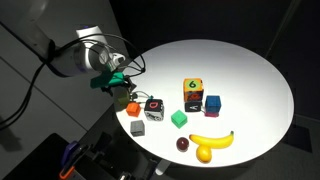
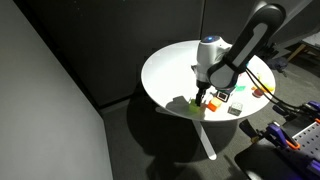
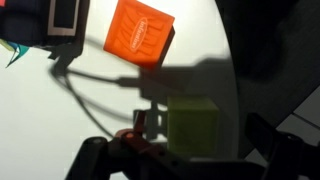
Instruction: Lift the light green building block and put it on the orange dice
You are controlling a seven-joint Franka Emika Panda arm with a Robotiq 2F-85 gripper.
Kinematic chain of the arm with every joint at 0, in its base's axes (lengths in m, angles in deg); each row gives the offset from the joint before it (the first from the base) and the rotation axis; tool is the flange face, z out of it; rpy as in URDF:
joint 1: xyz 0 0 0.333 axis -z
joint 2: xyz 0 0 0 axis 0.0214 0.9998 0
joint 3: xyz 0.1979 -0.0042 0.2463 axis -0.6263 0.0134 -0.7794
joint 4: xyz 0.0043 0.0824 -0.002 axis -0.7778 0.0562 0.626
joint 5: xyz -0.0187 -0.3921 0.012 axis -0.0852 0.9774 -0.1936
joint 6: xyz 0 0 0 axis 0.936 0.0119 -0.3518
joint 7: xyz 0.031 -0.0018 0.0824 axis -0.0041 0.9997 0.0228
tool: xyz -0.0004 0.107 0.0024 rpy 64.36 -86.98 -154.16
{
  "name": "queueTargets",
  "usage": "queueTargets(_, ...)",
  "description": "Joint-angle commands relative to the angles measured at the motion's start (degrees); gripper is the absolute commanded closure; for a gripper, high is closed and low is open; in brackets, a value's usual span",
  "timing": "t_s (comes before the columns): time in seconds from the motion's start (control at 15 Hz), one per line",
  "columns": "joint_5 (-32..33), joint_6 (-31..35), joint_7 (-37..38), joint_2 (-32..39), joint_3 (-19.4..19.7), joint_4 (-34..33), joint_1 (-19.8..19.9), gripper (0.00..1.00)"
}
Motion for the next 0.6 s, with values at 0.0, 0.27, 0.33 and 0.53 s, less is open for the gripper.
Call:
queueTargets(0.0, 1.31, 0.24, -0.07, 2.0, 0.0, -2.89, -0.44, 0.0)
queueTargets(0.27, 1.38, 0.41, -0.2, 3.95, -0.11, -5.43, -0.91, 0.0)
queueTargets(0.33, 1.63, 0.62, 0.1, 4.48, 0.27, -5.97, -1.44, 0.0)
queueTargets(0.53, 1.95, 0.04, 0.22, 6.5, 0.51, -7.89, -2.37, 0.0)
